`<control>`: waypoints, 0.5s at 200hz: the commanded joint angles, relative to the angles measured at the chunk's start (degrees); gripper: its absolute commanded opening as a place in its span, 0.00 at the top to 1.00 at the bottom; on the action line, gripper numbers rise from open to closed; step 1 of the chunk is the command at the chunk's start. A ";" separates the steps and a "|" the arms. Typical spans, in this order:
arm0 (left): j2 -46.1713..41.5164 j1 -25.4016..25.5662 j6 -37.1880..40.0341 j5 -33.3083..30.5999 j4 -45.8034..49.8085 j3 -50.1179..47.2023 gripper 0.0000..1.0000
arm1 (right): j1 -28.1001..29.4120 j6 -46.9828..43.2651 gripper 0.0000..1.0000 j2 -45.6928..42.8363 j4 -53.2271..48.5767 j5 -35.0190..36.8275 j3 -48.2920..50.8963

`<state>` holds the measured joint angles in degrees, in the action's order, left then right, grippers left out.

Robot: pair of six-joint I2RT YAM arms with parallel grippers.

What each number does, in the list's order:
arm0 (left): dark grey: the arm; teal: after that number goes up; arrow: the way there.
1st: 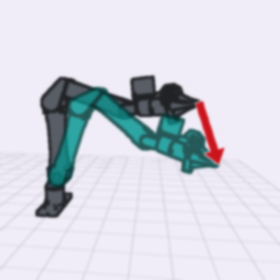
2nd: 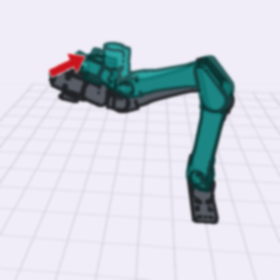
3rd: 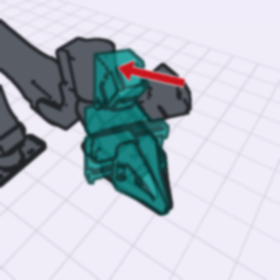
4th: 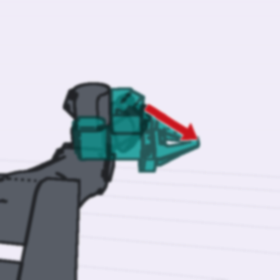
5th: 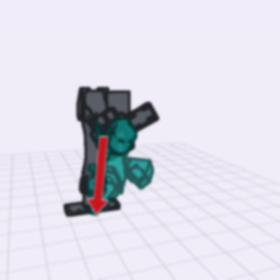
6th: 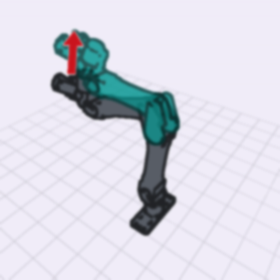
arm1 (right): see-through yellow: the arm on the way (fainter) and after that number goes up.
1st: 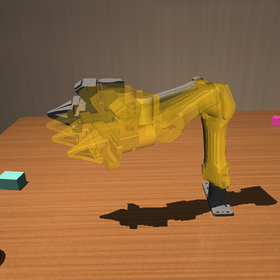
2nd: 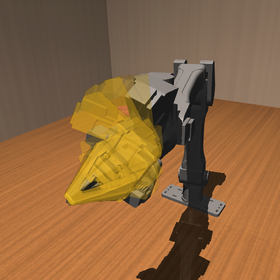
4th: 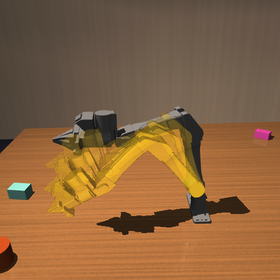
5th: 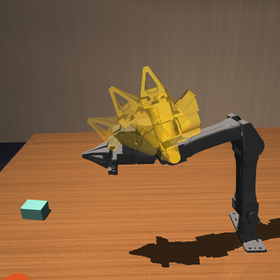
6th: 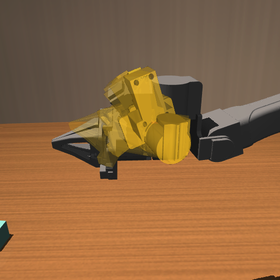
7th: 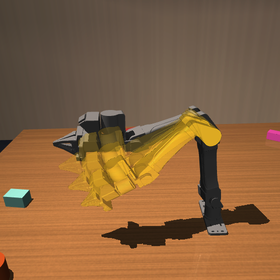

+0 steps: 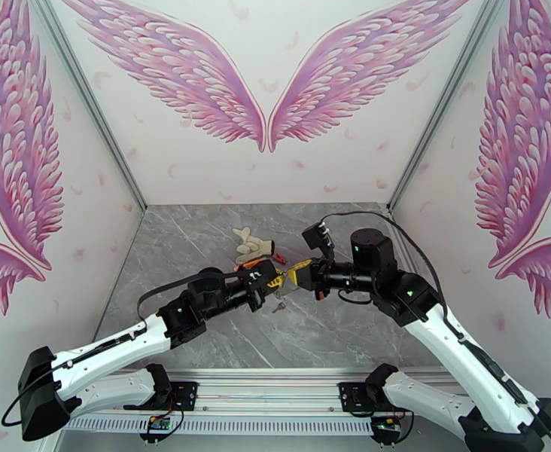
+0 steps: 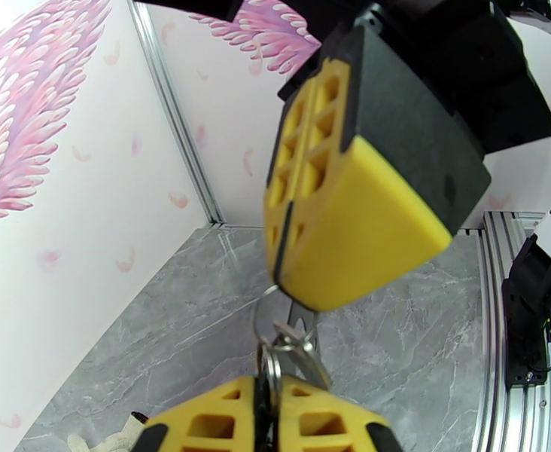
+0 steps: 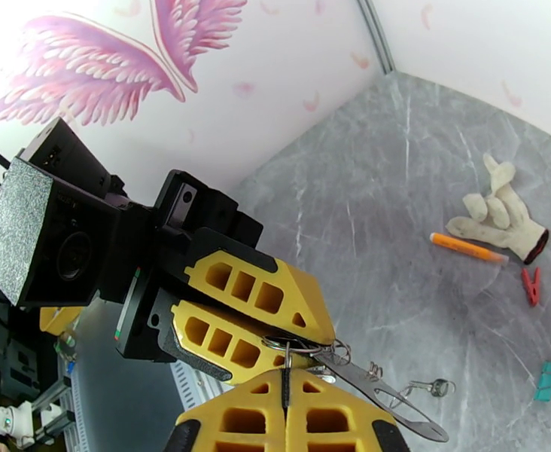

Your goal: Remove the keys from the keyring

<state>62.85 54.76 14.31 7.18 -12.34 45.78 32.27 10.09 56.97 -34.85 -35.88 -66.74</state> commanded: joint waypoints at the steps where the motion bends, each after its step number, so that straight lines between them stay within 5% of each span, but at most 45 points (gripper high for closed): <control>1: -1.36 -0.89 -3.05 -1.53 -1.62 -0.21 0.89 | 0.29 -3.17 1.00 -2.16 1.83 -2.39 1.45; 100: -0.35 -1.94 -7.58 -3.79 0.61 2.53 0.93 | 2.93 -9.72 1.00 -5.47 2.71 -3.00 5.38</control>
<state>62.83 53.12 8.38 5.19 -12.29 45.78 33.89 3.49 52.56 -31.90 -37.82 -61.98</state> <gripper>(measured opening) 0.103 0.062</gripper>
